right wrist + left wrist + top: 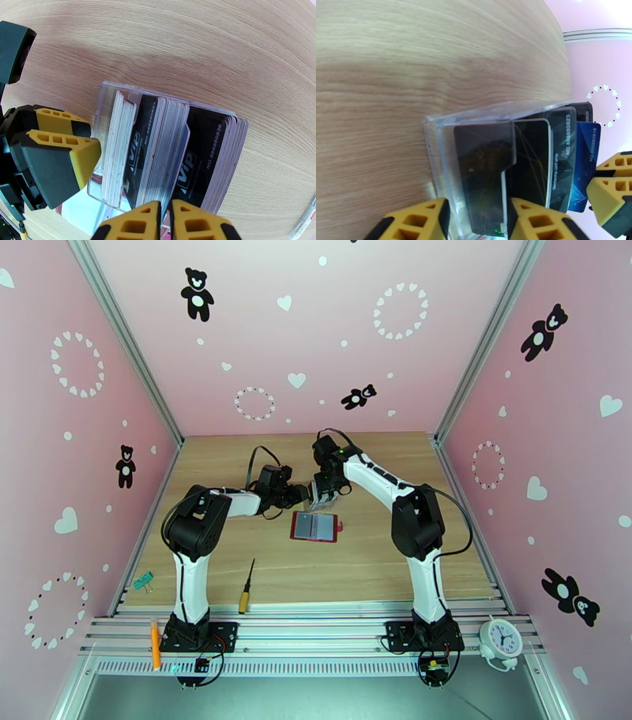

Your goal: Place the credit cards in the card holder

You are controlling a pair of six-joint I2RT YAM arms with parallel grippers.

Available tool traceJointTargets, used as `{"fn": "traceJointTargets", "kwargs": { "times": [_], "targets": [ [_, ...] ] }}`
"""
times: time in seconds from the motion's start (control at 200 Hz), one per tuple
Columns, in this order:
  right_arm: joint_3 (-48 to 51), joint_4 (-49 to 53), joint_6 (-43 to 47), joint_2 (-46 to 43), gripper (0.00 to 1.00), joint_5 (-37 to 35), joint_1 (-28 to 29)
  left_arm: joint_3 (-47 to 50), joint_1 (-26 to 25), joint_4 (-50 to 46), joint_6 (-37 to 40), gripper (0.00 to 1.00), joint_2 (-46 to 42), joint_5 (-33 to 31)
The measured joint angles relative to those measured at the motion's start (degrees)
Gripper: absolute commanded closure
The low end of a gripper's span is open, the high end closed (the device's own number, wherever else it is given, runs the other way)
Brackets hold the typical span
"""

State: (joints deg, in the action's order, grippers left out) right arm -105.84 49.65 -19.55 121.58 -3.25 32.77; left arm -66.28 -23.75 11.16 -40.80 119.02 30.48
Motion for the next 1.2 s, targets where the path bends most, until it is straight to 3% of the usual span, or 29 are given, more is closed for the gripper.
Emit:
{"fn": "traceJointTargets", "kwargs": {
  "times": [0.4, 0.671, 1.201],
  "targets": [
    [0.0, -0.1, 0.0, 0.3, 0.9, -0.4, 0.0, 0.0, 0.0, 0.0, 0.0, 0.55, 0.0, 0.0],
    [0.0, 0.0, -0.9, 0.3, 1.0, -1.1, 0.0, 0.0, 0.0, 0.0, 0.0, 0.55, 0.0, 0.0],
    [1.6, -0.2, -3.8, -5.7, 1.0, -2.6, -1.0, 0.0, 0.0, 0.0, 0.0, 0.55, 0.0, 0.0]
  ]
}}
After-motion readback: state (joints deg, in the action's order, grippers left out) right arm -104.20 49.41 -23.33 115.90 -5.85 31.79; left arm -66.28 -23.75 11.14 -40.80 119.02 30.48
